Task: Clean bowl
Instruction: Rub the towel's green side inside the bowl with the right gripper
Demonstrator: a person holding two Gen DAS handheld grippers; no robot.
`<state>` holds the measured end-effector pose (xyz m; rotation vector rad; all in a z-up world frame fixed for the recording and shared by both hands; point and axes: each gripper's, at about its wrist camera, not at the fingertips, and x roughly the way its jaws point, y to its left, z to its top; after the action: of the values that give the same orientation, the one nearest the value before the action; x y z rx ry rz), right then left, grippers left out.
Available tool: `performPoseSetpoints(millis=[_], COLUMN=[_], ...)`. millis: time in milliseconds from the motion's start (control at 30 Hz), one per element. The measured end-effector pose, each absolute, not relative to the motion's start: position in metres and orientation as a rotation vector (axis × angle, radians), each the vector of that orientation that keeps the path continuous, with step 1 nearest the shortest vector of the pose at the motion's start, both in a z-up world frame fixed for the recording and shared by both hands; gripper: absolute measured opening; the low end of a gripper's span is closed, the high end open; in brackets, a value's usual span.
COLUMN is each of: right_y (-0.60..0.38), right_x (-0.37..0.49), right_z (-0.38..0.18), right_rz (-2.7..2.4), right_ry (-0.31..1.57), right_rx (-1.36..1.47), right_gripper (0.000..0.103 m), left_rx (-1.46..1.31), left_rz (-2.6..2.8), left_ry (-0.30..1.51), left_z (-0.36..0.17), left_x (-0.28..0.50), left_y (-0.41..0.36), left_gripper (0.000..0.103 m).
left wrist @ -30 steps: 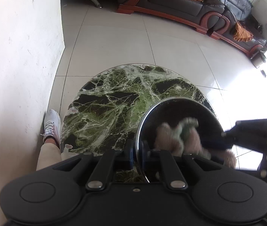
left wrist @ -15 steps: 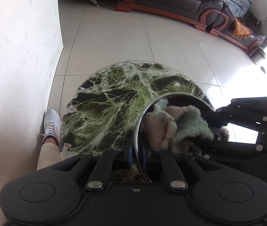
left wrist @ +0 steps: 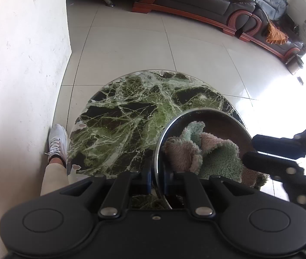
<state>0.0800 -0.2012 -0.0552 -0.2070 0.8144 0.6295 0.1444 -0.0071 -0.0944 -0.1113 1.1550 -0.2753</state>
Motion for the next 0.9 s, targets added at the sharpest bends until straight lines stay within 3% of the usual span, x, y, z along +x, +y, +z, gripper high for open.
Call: performPoseSetpoints(millis=[133, 600, 733, 900], right_y=[-0.202, -0.183, -0.192, -0.183], right_x=[0.075, 0.104, 0.096, 0.079], right_z=[-0.04, -0.084, -0.061, -0.051], right_rz=[0.686, 0.616, 0.629, 0.725], right_ry=[0.767, 0.881, 0.796, 0.733], right_rx=[-0.169, -0.25, -0.202, -0.274], right_gripper=[0.025, 0.021, 0.029, 0.029], left_rx=[-0.109, -0.109, -0.11, -0.109], left_rz=[-0.279, -0.285, -0.286, -0.288], left_ry=[1.154, 1.158, 1.161, 1.163], left_z=[-0.095, -0.095, -0.096, -0.097], left_x=[0.145, 0.147, 0.148, 0.148], left_y=[-0.008, -0.006, -0.006, -0.006], left_gripper=[0.009, 0.01, 0.01, 0.01])
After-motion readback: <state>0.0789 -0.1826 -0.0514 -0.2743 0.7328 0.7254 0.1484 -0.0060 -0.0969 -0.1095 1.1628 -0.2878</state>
